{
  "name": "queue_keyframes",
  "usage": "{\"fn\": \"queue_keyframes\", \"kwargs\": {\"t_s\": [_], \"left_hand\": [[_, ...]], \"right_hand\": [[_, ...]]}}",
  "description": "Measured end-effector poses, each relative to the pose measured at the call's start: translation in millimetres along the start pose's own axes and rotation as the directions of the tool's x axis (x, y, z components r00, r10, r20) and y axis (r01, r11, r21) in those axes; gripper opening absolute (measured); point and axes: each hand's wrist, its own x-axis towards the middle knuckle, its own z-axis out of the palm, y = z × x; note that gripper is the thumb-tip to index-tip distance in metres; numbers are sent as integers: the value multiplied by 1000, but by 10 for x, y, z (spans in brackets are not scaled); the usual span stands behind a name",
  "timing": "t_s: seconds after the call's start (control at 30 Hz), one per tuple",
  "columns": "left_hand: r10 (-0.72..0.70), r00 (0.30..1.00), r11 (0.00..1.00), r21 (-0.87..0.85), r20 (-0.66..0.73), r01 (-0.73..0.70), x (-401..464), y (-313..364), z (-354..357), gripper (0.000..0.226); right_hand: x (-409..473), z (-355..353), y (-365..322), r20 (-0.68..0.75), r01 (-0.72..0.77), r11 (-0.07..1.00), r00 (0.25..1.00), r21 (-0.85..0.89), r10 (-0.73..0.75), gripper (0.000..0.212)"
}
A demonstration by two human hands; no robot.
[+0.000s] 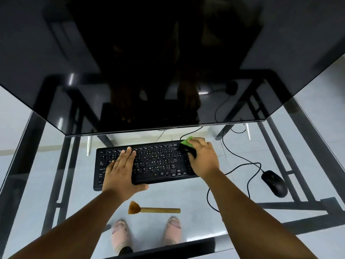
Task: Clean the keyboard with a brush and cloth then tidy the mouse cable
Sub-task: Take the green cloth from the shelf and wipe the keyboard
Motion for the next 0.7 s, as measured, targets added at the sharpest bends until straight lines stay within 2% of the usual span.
{"fn": "queue_keyframes", "kwargs": {"t_s": [0.07, 0.2, 0.27, 0.37, 0.43, 0.57, 0.7], "left_hand": [[3, 1000, 1000, 1, 3, -3, -1, -7, 6, 122], [5, 1000, 1000, 1, -3, -5, -2, -20, 8, 122], [6, 1000, 1000, -2, 2, -6, -1, -26, 2, 122], [10, 1000, 1000, -16, 2, -10, -10, -14, -6, 122], [12, 1000, 1000, -19, 5, -12, -13, -13, -15, 121], [41, 999, 999, -36, 23, -40, -27, -64, -48, 117], [66, 997, 994, -94, 29, -63, -40, -125, -80, 108]], "right_hand": [[12, -3, 20, 14, 8, 1000, 1000, -17, -8, 46], [71, -29, 57, -103, -216, 975, 970, 40, 220, 43], [97, -14, 8, -89, -162, 986, 982, 39, 165, 44], [80, -5, -71, 38, 24, 998, 999, 65, -27, 48], [32, -33, -75, 117, 52, 989, 991, 138, -68, 56], [-145, -128, 24, 131, -73, 929, 991, 362, 27, 83], [-248, -158, 97, 92, -172, 949, 984, 266, 153, 82]]}}
